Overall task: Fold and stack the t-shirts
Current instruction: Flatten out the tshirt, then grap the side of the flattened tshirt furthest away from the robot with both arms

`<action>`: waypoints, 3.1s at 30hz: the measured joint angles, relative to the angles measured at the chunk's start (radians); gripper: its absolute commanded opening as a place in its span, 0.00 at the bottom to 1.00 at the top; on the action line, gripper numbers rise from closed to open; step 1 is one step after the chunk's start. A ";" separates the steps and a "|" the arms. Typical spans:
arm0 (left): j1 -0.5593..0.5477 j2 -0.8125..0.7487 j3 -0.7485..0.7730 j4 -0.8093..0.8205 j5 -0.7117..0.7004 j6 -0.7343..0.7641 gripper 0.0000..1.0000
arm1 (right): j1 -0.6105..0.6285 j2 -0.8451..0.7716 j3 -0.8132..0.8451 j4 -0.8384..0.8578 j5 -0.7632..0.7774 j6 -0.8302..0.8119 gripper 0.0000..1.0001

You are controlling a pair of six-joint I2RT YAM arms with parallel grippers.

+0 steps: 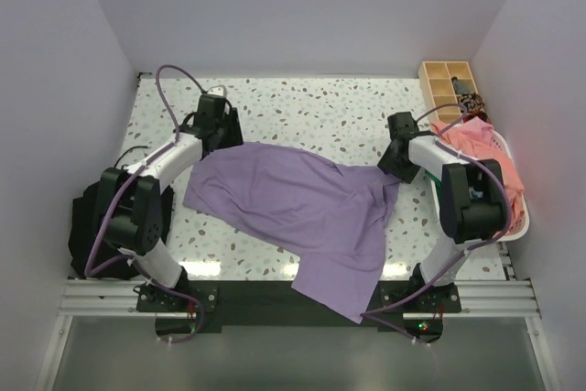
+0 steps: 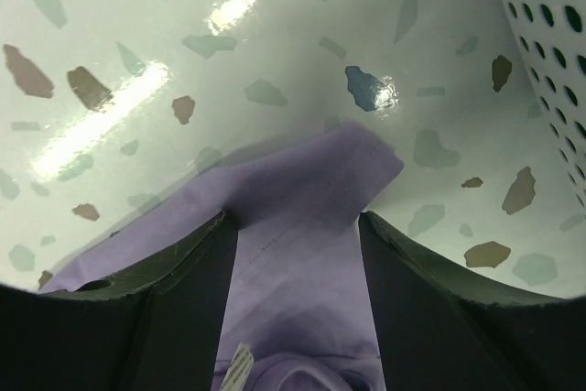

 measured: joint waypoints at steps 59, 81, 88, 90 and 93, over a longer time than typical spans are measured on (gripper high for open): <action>0.159 0.374 0.253 0.006 -0.066 0.039 0.69 | -0.045 0.599 0.973 0.033 -0.242 -0.084 0.00; 0.197 0.455 0.325 0.037 -0.081 0.074 0.03 | -0.045 0.599 0.973 0.018 -0.288 -0.104 0.00; 0.199 0.451 0.325 0.043 -0.026 0.079 0.57 | -0.045 0.599 0.973 0.010 -0.287 -0.112 0.00; 0.198 0.446 0.324 0.031 -0.028 0.081 0.61 | -0.045 0.599 0.973 0.008 -0.288 -0.113 0.00; 0.198 0.437 0.324 -0.005 -0.051 0.081 0.62 | -0.045 0.599 0.973 0.006 -0.288 -0.115 0.00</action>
